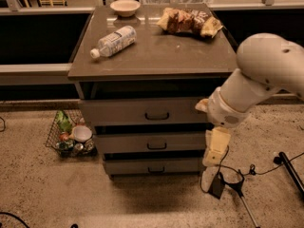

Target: Open top drawer

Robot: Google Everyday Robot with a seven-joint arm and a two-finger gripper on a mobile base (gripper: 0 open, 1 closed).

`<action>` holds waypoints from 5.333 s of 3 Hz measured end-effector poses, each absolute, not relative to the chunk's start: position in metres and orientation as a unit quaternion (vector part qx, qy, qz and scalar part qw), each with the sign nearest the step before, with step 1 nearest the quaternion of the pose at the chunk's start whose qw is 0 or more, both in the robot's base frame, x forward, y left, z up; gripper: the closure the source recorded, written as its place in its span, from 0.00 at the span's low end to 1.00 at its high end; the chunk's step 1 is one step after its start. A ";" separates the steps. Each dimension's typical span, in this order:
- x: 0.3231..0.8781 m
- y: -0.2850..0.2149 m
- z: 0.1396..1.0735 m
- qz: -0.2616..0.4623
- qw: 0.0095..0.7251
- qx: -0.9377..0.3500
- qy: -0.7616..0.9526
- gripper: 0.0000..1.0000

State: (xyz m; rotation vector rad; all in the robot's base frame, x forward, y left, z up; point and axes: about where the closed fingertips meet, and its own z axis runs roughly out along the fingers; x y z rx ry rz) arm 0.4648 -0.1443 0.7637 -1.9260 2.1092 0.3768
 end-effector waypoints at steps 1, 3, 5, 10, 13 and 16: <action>0.503 -0.151 0.731 0.087 0.115 -0.686 0.713 0.00; 0.570 -0.163 0.690 0.038 0.134 -0.708 0.693 0.00; 0.616 -0.166 0.674 0.009 0.161 -0.721 0.674 0.00; 0.670 -0.139 0.642 0.049 0.167 -0.749 0.639 0.41; 0.616 -0.121 0.660 0.063 0.157 -0.769 0.617 1.00; 0.616 -0.121 0.659 0.063 0.157 -0.769 0.616 0.37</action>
Offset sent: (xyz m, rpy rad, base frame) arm 0.1205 -0.0223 -0.0857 -0.1821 -0.1705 0.0998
